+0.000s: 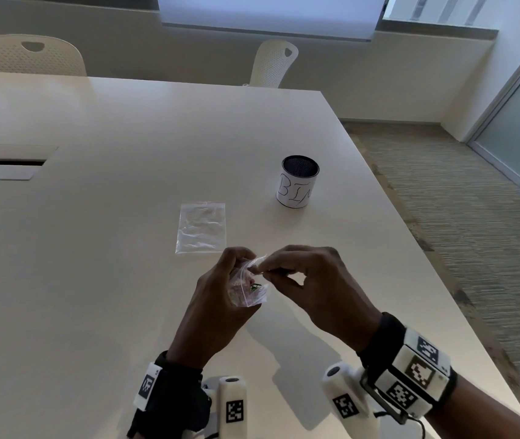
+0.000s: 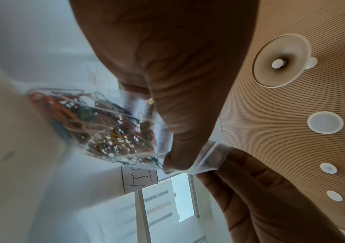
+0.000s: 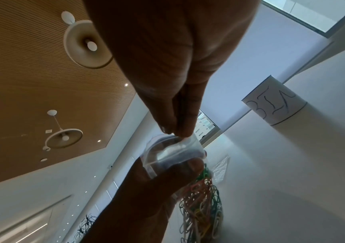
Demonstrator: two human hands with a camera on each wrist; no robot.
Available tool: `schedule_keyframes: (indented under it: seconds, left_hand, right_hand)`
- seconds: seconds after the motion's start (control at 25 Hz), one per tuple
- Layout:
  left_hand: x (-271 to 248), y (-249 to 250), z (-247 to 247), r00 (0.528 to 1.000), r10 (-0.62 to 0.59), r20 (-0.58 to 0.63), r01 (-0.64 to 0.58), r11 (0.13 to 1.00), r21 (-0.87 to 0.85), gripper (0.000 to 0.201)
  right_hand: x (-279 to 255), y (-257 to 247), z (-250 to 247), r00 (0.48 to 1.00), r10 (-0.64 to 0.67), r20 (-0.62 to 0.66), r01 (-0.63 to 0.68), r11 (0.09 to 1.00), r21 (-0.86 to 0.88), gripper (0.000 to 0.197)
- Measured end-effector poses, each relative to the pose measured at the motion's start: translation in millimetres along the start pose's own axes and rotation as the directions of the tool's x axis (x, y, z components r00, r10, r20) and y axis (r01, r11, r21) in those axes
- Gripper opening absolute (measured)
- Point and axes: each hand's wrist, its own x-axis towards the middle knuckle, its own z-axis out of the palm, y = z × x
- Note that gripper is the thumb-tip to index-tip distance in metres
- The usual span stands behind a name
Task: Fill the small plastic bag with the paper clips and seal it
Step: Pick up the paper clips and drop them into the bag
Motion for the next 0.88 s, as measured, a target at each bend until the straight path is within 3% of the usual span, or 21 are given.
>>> schedule_keyframes:
  seconds: [0.16,0.36,0.64,0.88]
  left_hand:
    - [0.1,-1.8,-1.2,1.000,0.003,-0.003,-0.003,1.000,-0.001,0.051]
    - [0.1,-2.4,-0.5,1.000,-0.011,0.012,0.011,1.000,0.009,0.054]
    - [-1.2,2.5,-11.6,0.999,0.001,-0.035,0.001,0.998,0.063,0.058]
    - [-3.2,10.0,-32.6,0.981,0.007,-0.192,0.007,0.997,0.076,0.034]
  right_hand:
    - [10.0,10.0,-6.8,1.000,-0.006,-0.022,0.004,0.994,-0.105,0.019]
    - [25.2,29.9,-10.3,0.984,0.024,0.178,-0.009,0.996,-0.084,0.021]
    - [40.8,30.0,-7.0,0.985,-0.026,0.169,0.030,0.999,-0.021,0.003]
    - [45.7,12.8,-22.5,0.996,0.021,0.085,-0.020,1.000,-0.016,0.005]
